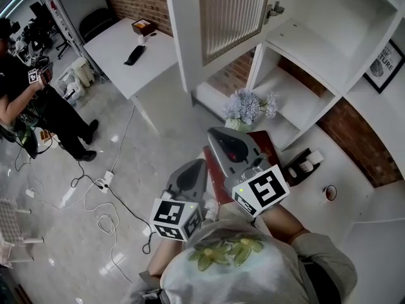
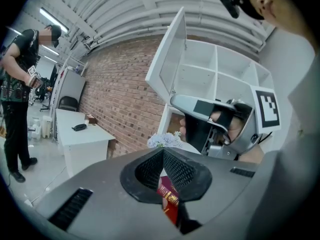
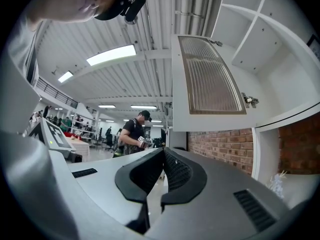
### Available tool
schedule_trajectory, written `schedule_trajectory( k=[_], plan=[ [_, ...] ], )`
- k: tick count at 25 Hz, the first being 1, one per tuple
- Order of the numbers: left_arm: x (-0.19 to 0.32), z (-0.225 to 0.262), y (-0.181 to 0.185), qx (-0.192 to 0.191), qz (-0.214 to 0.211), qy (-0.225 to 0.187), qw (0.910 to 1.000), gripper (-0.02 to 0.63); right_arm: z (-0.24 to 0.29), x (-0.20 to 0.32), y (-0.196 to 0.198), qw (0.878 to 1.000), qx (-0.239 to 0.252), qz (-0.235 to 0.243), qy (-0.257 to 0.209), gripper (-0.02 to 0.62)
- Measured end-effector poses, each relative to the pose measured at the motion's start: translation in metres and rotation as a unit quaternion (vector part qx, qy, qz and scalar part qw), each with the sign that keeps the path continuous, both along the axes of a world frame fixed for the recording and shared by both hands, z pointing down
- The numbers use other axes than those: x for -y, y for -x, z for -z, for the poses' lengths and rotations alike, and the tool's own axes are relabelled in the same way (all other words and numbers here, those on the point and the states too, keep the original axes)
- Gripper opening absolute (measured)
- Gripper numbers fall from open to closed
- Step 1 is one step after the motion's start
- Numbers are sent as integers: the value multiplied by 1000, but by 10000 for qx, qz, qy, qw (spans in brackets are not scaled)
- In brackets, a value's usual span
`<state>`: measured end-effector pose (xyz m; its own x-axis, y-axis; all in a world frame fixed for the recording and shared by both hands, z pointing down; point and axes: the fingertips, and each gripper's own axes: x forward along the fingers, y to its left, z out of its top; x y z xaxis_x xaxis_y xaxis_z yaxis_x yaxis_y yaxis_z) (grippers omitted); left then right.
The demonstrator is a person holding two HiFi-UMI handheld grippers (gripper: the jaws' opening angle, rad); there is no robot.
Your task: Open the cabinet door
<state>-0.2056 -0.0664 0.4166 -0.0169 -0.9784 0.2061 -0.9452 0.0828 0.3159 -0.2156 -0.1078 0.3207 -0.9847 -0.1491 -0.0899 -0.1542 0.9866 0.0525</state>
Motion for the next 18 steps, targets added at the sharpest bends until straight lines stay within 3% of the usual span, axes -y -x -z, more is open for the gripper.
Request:
schedule_trajectory(
  k=[10, 18],
  plan=[
    [-3, 0, -16, 23, -9, -7, 10000, 11, -17, -15, -20, 9997, -237, 99, 41, 23],
    [1, -9, -37, -84, -192, 224, 9995, 11, -36, -13, -40, 9988, -443, 61, 194, 23]
  ],
)
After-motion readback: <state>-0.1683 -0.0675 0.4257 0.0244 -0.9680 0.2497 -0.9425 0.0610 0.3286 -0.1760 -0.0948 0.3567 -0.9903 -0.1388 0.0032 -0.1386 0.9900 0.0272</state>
